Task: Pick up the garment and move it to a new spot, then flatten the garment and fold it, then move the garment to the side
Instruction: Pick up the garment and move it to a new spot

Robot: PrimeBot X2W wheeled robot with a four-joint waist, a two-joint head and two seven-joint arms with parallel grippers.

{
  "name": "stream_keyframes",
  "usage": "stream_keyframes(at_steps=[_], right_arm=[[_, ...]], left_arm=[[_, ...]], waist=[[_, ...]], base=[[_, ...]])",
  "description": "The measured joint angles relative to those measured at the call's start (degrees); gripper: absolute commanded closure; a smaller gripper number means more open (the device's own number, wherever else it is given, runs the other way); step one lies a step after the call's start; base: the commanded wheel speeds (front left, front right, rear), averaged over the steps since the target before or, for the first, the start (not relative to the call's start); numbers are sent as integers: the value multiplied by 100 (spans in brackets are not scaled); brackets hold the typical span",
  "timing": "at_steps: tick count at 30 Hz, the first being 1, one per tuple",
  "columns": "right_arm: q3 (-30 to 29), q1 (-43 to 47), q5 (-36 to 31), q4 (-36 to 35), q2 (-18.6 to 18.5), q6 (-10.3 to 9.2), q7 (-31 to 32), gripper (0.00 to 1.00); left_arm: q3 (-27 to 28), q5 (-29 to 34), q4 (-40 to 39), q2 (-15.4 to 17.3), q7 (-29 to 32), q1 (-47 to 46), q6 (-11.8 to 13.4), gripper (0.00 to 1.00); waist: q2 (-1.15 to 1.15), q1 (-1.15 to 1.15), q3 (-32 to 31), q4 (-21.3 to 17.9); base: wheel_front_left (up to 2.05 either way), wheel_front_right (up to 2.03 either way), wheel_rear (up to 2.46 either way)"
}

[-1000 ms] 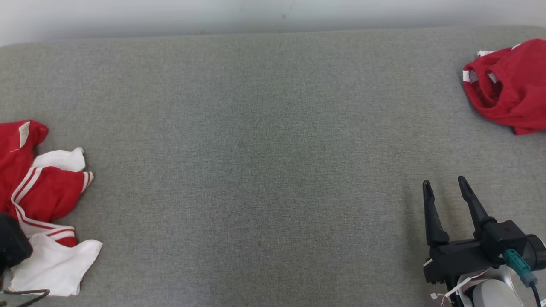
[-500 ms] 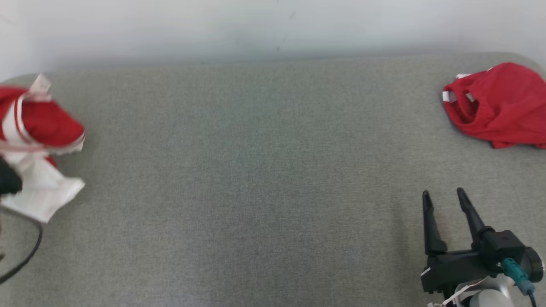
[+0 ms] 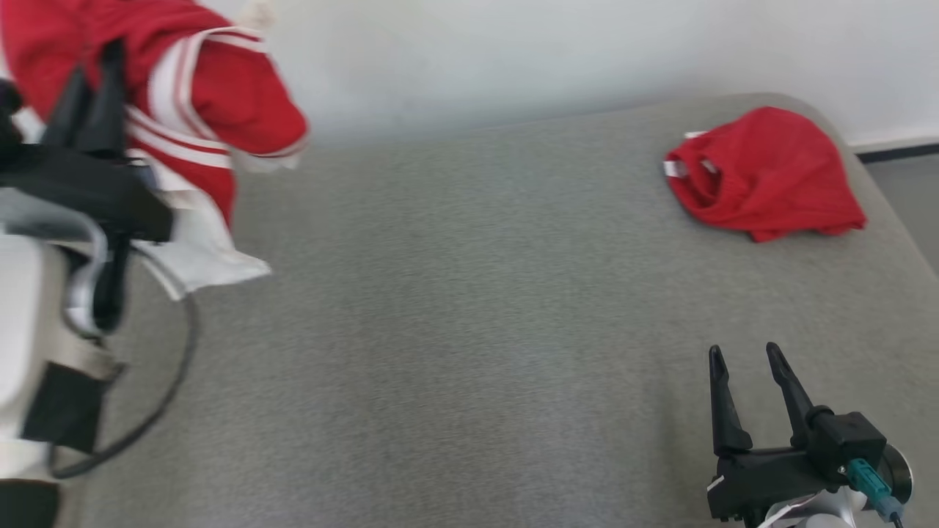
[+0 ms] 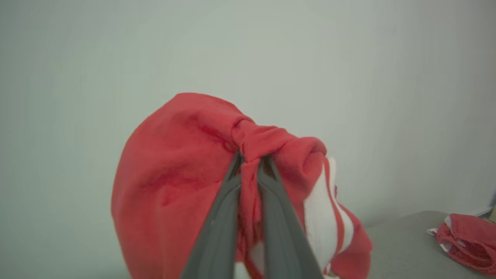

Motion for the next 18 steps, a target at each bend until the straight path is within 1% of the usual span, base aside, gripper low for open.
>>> stream_keyframes(at_steps=[4, 9, 11, 14, 18], right_arm=[[-16, 86, 5, 21, 52, 0, 1, 0], [-8, 87, 5, 16, 58, 0, 0, 0], [2, 86, 4, -2, 58, 0, 0, 0], [-1, 86, 4, -21, 55, 0, 0, 0], [-15, 81, 4, -30, 40, 0, 0, 0]], left_arm=[[-189, -59, -237, -437, 18, 192, 99, 100], [-318, -134, -312, -720, -8, 717, 199, 100], [-358, -256, -200, -825, -58, 1006, 202, 100], [-409, -280, 101, -870, -160, 1413, 221, 100], [-393, -480, 633, -1062, -289, 1774, 191, 100]], waist=[[0, 0, -23, -293], [0, 0, -34, -656], [0, 0, -30, -786], [0, 0, -8, -943], [0, 0, 70, -1027]], base=[[0, 0, 0], [0, 0, 0], [0, 0, 0], [0, 0, 0], [0, 0, 0]])
